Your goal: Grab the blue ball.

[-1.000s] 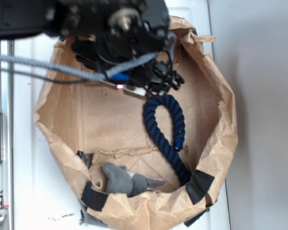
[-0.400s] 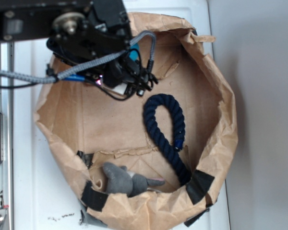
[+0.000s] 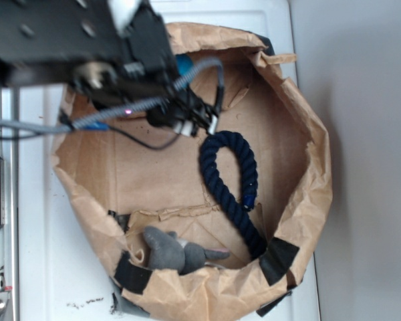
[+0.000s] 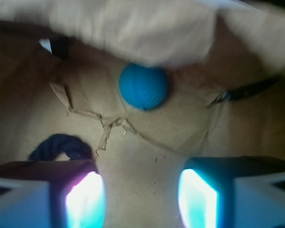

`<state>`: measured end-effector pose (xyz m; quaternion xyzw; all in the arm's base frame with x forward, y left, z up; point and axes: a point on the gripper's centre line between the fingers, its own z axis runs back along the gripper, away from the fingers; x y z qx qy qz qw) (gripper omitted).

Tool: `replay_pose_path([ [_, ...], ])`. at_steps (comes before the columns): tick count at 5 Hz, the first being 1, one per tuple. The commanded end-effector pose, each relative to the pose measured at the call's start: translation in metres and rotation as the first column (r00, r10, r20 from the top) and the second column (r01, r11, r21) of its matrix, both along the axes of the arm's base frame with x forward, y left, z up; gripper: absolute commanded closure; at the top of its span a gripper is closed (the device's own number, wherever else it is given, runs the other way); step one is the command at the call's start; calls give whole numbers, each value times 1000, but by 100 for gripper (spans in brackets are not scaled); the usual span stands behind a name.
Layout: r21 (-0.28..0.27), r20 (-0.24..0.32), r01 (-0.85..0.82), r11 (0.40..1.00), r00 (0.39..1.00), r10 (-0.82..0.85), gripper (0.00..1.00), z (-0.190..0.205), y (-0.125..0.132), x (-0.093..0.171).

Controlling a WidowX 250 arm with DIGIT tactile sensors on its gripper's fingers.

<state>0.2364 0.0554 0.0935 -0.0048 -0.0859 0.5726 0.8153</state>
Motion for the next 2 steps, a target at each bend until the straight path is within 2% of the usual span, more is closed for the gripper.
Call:
replay_pose_path([
  [1, 83, 62, -155, 984, 987, 150, 0, -14, 12, 12],
  [2, 120, 100, -182, 976, 980, 170, 0, -33, 11, 31],
])
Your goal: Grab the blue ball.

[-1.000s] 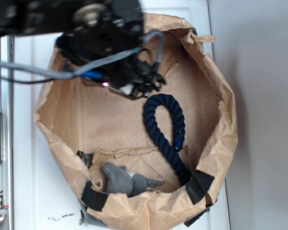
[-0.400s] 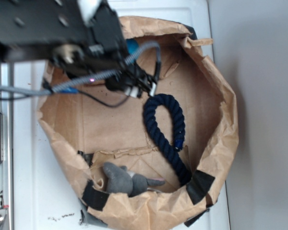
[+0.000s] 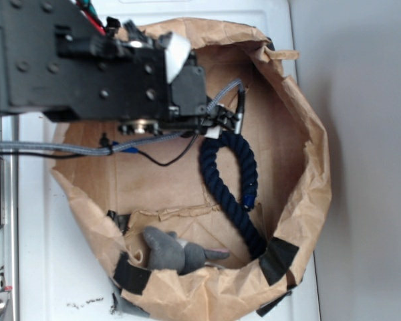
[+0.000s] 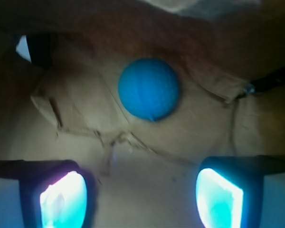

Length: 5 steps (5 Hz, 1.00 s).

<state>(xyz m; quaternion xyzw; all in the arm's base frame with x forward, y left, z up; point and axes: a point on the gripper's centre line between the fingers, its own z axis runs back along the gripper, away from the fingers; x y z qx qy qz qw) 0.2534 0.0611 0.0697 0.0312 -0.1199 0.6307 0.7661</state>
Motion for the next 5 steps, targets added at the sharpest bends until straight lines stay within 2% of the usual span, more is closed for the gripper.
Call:
replay_pose_path([
  [1, 95, 88, -99, 991, 992, 91, 0, -21, 9, 32],
  [2, 146, 135, -217, 965, 971, 198, 0, -14, 18, 31],
  [3, 196, 121, -289, 937, 955, 270, 0, -9, 21, 24],
  [4, 256, 21, -321, 912, 945, 326, 0, 4, 25, 19],
  [5, 254, -16, -297, 920, 950, 311, 0, 15, 31, 8],
])
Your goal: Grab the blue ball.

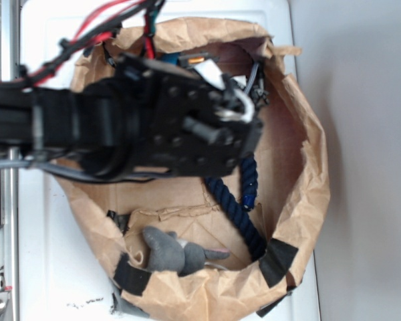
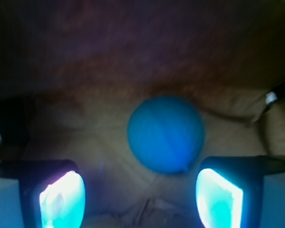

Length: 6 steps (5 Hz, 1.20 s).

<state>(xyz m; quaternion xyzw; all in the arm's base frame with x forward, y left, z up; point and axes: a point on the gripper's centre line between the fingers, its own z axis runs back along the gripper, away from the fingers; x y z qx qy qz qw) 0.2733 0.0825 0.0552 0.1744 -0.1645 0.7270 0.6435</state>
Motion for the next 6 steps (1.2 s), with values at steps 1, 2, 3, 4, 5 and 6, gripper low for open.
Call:
replay_pose_path([
  [1, -32, 29, 50, 998, 998, -49, 0, 36, 16, -21],
  [2, -15, 43, 55, 998, 998, -54, 0, 28, 16, -20],
  [3, 55, 64, 49, 997, 997, -52, 0, 6, 12, -15],
  [4, 114, 80, 37, 993, 996, -46, 0, -13, 12, -9],
  [5, 163, 80, 44, 986, 995, -58, 0, -30, 13, -7],
  [6, 162, 97, 57, 985, 993, -73, 0, -33, 11, -5],
])
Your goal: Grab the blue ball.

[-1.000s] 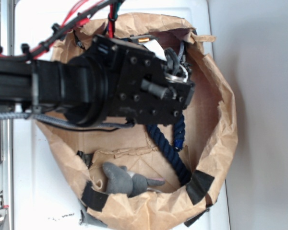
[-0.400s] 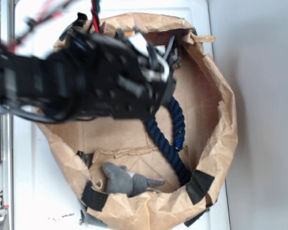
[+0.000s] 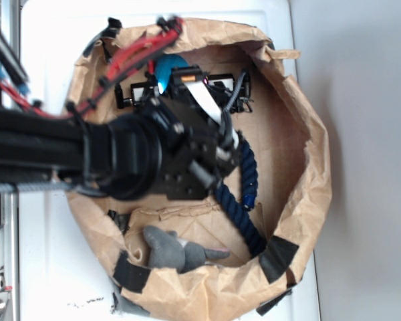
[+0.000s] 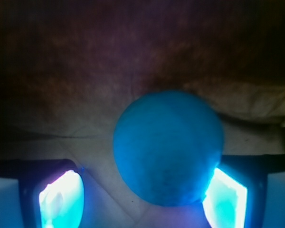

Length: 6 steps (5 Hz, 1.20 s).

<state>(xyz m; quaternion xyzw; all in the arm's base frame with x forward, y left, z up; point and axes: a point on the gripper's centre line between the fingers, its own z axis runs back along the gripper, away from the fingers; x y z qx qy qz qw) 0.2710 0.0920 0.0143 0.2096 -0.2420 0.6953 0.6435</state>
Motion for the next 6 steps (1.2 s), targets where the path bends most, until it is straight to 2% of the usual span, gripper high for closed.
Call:
replay_pose_path([
  [1, -25, 78, 15, 1000, 997, -13, 100, 9, -1, -1],
  [3, -57, 96, 50, 997, 994, -44, 100, 19, -4, 4],
  [5, -139, 120, 141, 980, 985, -125, 100, 44, -8, 6],
  [6, -153, 141, 180, 972, 977, -159, 100, 49, -8, 3],
])
